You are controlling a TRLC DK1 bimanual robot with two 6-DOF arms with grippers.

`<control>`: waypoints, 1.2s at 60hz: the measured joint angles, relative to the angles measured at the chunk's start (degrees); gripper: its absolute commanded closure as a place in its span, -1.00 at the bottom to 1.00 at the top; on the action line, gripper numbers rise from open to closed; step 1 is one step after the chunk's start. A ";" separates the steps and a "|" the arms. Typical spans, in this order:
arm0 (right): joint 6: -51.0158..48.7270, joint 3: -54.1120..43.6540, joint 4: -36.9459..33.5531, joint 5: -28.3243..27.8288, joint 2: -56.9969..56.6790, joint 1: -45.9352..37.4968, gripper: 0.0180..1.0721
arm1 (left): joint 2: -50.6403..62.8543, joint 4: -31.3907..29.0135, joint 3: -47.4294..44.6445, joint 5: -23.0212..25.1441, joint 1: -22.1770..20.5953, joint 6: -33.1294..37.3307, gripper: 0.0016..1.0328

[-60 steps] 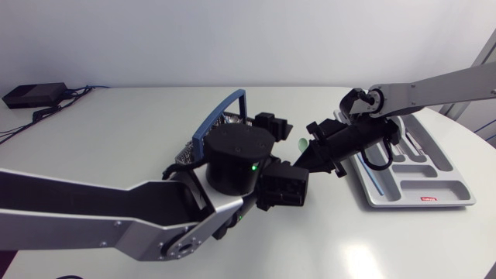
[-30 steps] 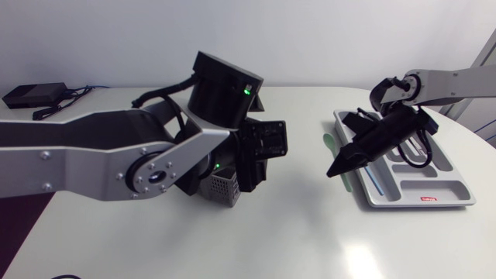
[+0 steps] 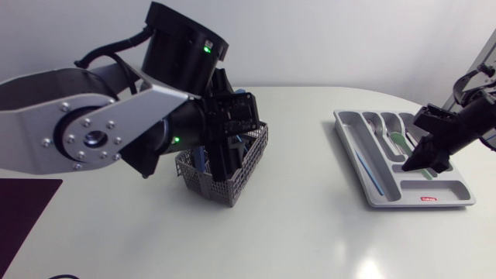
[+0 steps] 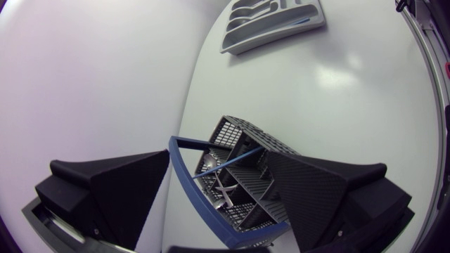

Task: Unload the cutlery basket into the drawer organizer.

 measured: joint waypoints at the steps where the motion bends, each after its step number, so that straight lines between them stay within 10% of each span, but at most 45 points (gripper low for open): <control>1: -1.53 -0.11 0.83 0.83 0.00 -0.72 0.89 | -0.17 -0.55 0.17 0.02 0.17 -0.22 -0.89; 22: -27.82 -3.26 13.07 12.85 3.28 -11.67 0.89 | -3.76 -7.28 1.75 1.73 3.26 -2.51 -0.89; 55: -41.16 -13.90 29.44 18.01 5.18 -12.68 0.87 | -7.69 -10.45 1.73 1.77 3.23 -4.50 -0.89; 62: -41.22 -14.12 31.87 17.44 5.18 -12.59 -0.01 | -8.59 -10.60 1.44 1.79 3.41 -5.07 -0.89; 72: -39.63 -14.12 33.20 12.76 4.13 -12.55 -0.11 | -10.58 -10.60 -0.87 1.99 6.14 -5.49 -0.90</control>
